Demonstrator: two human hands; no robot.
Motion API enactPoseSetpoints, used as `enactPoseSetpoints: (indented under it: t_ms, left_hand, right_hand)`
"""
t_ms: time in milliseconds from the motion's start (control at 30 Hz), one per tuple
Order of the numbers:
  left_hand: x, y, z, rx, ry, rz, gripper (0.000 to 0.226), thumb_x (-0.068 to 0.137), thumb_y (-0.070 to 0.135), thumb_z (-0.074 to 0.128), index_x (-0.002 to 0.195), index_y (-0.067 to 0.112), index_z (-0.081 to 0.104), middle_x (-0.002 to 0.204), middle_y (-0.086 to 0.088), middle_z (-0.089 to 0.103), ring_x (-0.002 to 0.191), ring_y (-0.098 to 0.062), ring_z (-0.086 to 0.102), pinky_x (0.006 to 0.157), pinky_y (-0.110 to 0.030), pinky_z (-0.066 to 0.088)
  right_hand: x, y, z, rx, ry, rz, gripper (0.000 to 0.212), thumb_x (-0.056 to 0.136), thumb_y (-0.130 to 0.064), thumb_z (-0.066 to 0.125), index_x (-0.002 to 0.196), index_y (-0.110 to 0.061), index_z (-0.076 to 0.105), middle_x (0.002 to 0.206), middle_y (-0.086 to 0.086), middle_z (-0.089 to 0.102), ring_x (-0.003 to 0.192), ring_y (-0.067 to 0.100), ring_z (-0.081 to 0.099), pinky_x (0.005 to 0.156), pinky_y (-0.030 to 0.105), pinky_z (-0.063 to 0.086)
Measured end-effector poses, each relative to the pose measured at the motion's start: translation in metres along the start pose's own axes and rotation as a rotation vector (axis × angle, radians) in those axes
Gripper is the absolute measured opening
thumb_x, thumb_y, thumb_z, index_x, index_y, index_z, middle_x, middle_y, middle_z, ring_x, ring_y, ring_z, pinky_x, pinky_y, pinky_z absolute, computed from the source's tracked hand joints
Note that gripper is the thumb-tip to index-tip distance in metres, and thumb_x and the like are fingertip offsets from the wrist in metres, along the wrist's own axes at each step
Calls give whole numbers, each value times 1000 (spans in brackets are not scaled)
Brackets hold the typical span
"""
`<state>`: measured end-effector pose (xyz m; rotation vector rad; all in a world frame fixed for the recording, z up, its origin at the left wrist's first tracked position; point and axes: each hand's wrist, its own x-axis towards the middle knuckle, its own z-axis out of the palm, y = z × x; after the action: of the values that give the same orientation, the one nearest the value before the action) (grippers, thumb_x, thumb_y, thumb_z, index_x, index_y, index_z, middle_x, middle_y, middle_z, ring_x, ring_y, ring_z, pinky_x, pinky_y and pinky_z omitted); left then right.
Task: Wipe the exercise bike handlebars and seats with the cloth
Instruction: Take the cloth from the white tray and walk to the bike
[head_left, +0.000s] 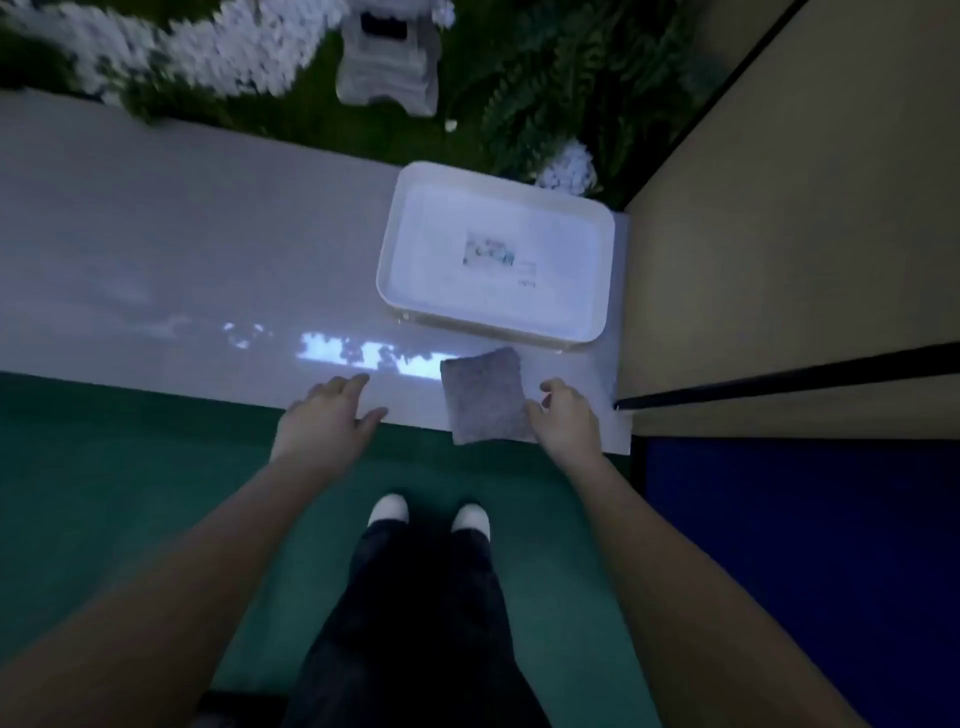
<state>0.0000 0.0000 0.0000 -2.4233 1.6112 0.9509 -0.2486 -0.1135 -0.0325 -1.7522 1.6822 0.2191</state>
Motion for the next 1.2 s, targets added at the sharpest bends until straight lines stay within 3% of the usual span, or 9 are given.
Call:
enactPoseSetpoints:
  t_ms: [333, 533, 733, 933, 1000, 1100, 1200]
  left_hand:
    - [24, -23, 48, -82, 19, -45, 53, 96, 44, 45, 142, 17, 38, 137, -8, 49, 122, -31, 47, 90, -46, 46]
    - [29, -24, 58, -125, 41, -58, 51, 96, 44, 44, 141, 18, 40, 136, -5, 50, 122, -28, 47, 89, -44, 45]
    - [28, -22, 51, -142, 24, -61, 52, 96, 45, 43, 141, 20, 39, 136, -4, 50, 123, -26, 47, 91, -44, 44]
    - [18, -16, 27, -235, 52, -32, 49, 96, 41, 46, 139, 17, 43, 131, -6, 54, 116, -26, 52, 89, -44, 49]
    - [14, -12, 14, -276, 57, -22, 49, 97, 40, 46, 139, 16, 43, 131, -6, 55, 116, -25, 53, 90, -43, 49]
    - [7, -5, -10, -352, 81, 9, 47, 97, 39, 46, 138, 15, 45, 129, -6, 58, 115, -23, 55, 92, -40, 47]
    - [-5, 6, -38, -496, 101, -13, 43, 97, 37, 45, 134, 15, 49, 125, -5, 60, 109, -22, 57, 88, -33, 44]
  right_hand:
    - [48, 2, 51, 87, 84, 105, 40, 94, -30, 57, 124, -4, 53, 122, 17, 57, 114, 33, 52, 94, 44, 45]
    - [65, -7, 59, 271, 109, 231, 38, 90, -29, 64, 117, -3, 56, 119, 16, 60, 111, 31, 56, 92, 39, 47]
    - [56, -21, 52, 376, 79, 186, 11, 88, -13, 64, 91, -6, 56, 91, 10, 56, 87, 22, 55, 63, 18, 34]
    - [28, -47, 27, 499, 87, 82, 11, 89, -7, 62, 86, -9, 51, 86, 2, 54, 71, 11, 47, 50, 12, 35]
    - [14, -63, 13, 562, 87, 79, 12, 89, -6, 60, 86, -10, 49, 78, -2, 49, 69, 12, 44, 54, 8, 35]
    - [-10, -89, -14, 644, 96, 39, 12, 91, -6, 58, 91, -11, 47, 78, -5, 46, 70, 13, 45, 69, 24, 41]
    - [-42, -120, -45, 740, 58, -16, 15, 94, -9, 55, 108, -11, 50, 88, 2, 52, 82, 18, 52, 72, 30, 45]
